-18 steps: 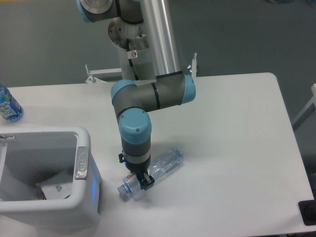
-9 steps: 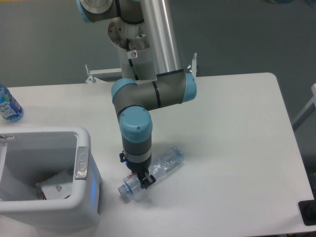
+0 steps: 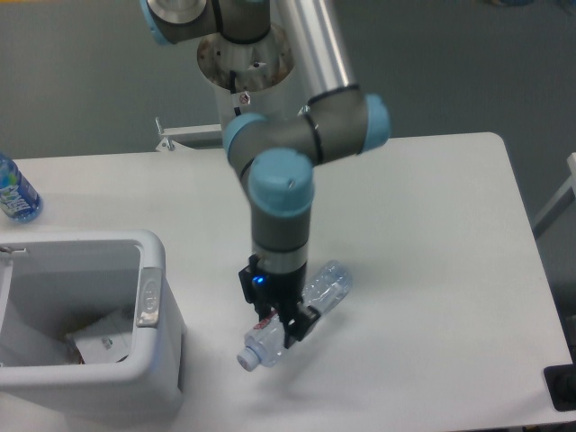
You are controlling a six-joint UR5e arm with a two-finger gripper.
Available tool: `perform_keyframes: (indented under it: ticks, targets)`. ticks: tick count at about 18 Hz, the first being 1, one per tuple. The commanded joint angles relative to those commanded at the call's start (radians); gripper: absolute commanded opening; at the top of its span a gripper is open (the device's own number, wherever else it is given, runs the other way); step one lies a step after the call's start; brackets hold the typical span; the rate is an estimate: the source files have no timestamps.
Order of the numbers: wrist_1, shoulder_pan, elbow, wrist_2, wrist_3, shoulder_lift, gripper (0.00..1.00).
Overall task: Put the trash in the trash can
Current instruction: 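Lift the bottle up from the table, then carry the bottle over the white bin and release it inside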
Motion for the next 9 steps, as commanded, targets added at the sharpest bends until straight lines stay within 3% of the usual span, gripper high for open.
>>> perform_keyframes:
  ticks: [2, 7, 9]
  targets:
    - [0.012, 0.017, 0.064, -0.065, -0.109, 0.003, 0.56]
    - [0.014, 0.003, 0.265, -0.068, -0.402, -0.004, 0.56]
    - [0.014, -0.027, 0.313, -0.068, -0.468, -0.003, 0.56]
